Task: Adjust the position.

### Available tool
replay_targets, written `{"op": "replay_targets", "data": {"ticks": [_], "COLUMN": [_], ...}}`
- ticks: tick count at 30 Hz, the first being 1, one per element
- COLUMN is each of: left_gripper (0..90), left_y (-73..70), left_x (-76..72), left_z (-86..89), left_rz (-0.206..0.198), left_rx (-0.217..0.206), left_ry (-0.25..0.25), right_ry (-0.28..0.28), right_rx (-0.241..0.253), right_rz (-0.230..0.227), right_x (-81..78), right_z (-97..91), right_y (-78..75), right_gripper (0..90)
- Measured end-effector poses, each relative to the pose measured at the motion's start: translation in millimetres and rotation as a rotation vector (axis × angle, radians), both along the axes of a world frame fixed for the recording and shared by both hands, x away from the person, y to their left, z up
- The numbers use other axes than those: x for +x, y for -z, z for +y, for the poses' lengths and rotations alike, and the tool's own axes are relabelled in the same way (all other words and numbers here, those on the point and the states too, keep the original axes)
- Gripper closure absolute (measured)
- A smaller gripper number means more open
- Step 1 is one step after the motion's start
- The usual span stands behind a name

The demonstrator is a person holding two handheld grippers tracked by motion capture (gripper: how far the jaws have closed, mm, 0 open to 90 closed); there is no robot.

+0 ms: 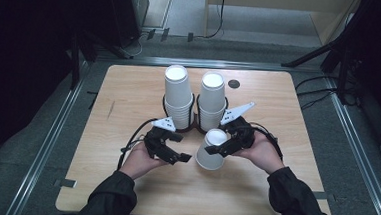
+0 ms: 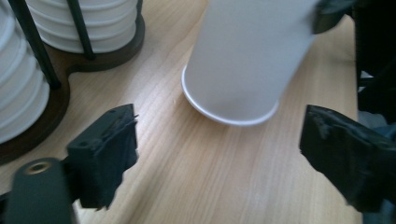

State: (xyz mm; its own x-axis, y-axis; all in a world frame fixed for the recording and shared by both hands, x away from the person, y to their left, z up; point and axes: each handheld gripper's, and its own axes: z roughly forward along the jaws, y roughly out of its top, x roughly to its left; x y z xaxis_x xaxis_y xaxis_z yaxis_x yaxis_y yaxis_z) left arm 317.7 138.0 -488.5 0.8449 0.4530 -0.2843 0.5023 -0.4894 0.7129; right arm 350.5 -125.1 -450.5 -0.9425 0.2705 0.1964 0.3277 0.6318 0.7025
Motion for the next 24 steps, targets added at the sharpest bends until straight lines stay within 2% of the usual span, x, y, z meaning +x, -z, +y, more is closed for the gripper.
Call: {"op": "replay_targets", "data": {"ticks": [5,7,10,13,17,19,24], "left_gripper": [4.4,2.3,0.8,0.8,0.0,0.0,0.0], "left_y": [4.2,4.4,4.0,3.9,6.7,7.9,8.1], "left_x": [-1.6,-2.4,-3.4,-5.6,-8.3,-9.6,-10.7], "left_z": [-9.6,-13.7,-18.8,-23.3,-30.7,-33.8,-37.6], "left_rz": [-0.015,-0.007,0.000,-0.016,-0.025,-0.038,-0.037], "left_rx": [0.037,0.053,0.034,0.028,0.048,0.061,0.032], "left_ry": [0.065,0.082,0.108,0.128,0.135,0.139,0.132], "right_ry": [-0.019,-0.022,-0.031,-0.045,-0.049,-0.049,-0.056], "right_rx": [0.016,0.029,0.060,0.088,0.127,0.134,0.158], "right_rz": [-0.013,-0.011,0.002,0.011,0.022,0.012,0.025], "right_x": [-4.8,-5.6,-6.3,-8.6,-10.8,-12.0,-12.7], "right_z": [6.4,8.0,10.5,12.8,15.1,16.3,17.3], "right_y": [-2.1,-3.2,-5.4,-7.9,-12.7,-14.8,-17.0], "right_gripper": [24.9,24.9,25.0,25.1,25.2,25.3,25.4]}}
